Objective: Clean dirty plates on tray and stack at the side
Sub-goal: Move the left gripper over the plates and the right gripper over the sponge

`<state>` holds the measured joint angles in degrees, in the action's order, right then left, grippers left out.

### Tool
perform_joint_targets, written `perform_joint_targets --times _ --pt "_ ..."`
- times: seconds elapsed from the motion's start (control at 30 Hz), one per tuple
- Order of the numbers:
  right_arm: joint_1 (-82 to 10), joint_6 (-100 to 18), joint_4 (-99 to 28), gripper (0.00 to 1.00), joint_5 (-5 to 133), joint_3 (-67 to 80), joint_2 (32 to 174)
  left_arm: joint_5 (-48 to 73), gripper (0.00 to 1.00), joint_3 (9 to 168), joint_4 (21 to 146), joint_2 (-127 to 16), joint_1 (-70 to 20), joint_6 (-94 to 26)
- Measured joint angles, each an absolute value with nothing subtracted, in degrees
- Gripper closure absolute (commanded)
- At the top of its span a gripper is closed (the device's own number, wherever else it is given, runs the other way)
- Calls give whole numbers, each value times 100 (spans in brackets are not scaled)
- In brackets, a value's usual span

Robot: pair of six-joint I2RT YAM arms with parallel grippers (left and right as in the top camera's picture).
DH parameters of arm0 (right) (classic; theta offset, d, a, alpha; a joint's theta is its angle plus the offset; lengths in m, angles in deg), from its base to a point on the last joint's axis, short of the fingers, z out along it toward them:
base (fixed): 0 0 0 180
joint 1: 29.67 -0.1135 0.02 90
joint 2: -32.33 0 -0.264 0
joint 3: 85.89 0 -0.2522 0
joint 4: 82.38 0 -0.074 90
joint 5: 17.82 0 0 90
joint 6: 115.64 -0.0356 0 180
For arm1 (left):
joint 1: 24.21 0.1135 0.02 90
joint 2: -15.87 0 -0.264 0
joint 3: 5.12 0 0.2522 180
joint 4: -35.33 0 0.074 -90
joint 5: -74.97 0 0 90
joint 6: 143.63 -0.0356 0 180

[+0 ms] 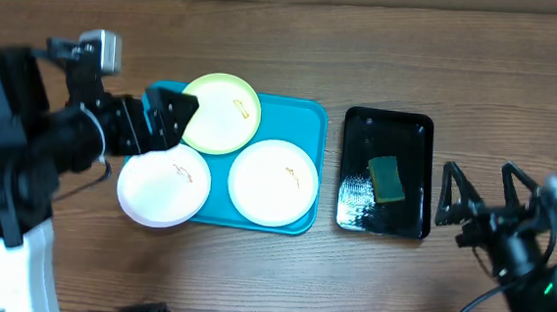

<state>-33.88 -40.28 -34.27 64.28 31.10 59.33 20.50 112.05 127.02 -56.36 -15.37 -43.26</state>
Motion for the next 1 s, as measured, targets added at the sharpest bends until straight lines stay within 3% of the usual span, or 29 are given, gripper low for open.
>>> perform_joint_targets --times 0.03,0.1,0.23,0.27,0.3,0.37,0.53,0.6,0.63,0.7,0.93,1.0 --pt "-3388 -3969 -2789 0 6264 2500 6379 2063 1 11284 12827 -5756 -1537 -4326" --pt "-3390 -3844 -1512 0 6008 1298 7317 2081 25 11337 13100 -5925 -1537 -4326" --pt "-3390 -3739 518 0 5741 -453 8858 2087 60 11341 13681 -6128 -1535 -4634" --pt "-3388 -3717 892 0 5711 -752 9168 2089 73 11334 13821 -6154 -1544 -4765" --pt "-3390 -3704 1235 0 5676 -1076 9538 2094 80 11323 13961 -6167 -1561 -4914" --pt "-3388 -3687 1589 1 5608 -1360 10010 2100 83 11275 14234 -6167 -1635 -5215" --pt "-3390 -3628 1887 16 5549 -1283 10633 1869 80 10784 14337 -6143 -2066 -5523" --pt "-3390 -3628 1884 16 5542 -1150 10722 1657 68 10423 14188 -6143 -2276 -5528" --pt "-3388 -3630 1880 11 5542 -1019 10733 1519 53 10130 14007 -6143 -2424 -5447" --pt "-3390 -3636 1884 6 5564 -859 10727 1418 36 9837 13793 -6150 -2567 -5392" --pt "-3390 -3910 1380 6 5966 126 10718 1198 29 8600 12689 -6152 -3106 -4984" --pt "-3390 -3984 1032 11 6063 535 10718 1088 29 8384 12481 -6152 -3214 -4802"
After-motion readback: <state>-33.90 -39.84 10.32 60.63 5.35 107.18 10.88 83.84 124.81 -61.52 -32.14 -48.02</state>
